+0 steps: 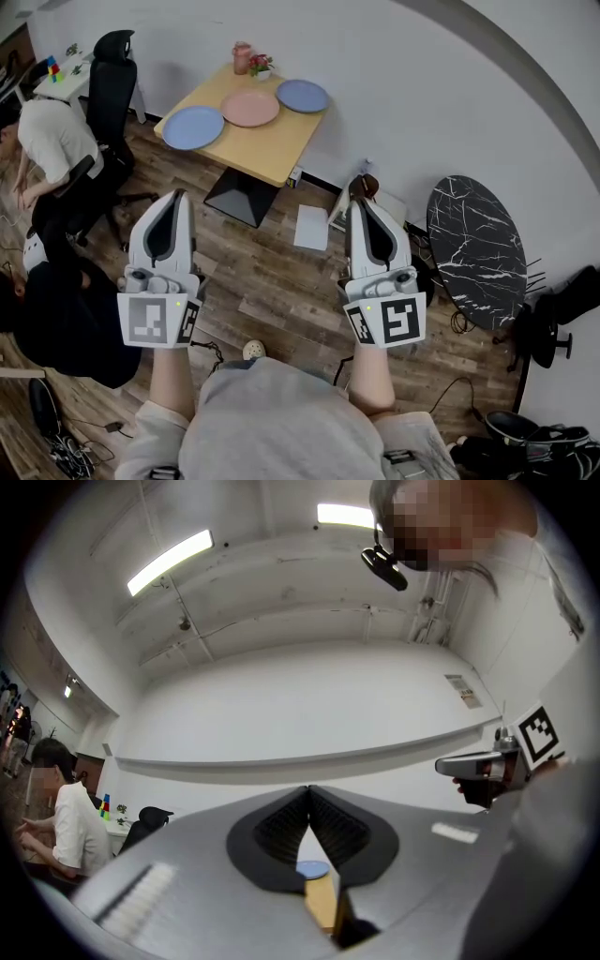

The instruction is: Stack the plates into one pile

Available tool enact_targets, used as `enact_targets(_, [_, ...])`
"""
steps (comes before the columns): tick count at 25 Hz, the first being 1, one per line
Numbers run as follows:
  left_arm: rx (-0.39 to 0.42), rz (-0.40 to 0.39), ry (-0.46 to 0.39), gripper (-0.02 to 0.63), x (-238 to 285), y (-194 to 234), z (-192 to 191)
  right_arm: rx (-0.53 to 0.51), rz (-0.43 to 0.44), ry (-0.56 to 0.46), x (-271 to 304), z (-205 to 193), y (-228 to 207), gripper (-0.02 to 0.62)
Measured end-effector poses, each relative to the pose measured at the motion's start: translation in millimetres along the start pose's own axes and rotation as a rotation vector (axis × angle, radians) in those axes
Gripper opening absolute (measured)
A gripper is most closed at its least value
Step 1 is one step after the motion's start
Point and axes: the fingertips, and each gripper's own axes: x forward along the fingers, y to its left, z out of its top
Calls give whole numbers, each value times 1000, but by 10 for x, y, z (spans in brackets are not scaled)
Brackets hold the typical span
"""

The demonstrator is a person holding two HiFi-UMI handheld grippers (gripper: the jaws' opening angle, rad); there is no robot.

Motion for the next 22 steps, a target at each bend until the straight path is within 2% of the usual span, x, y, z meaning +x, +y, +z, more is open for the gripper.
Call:
enact_targets(12, [-15, 4, 29, 58, 294, 242, -253, 49, -17, 79, 439, -391, -37, 3])
enact_targets(22, [9, 60, 21, 58, 896, 629, -456, 30, -7, 76, 1260, -694, -280, 3])
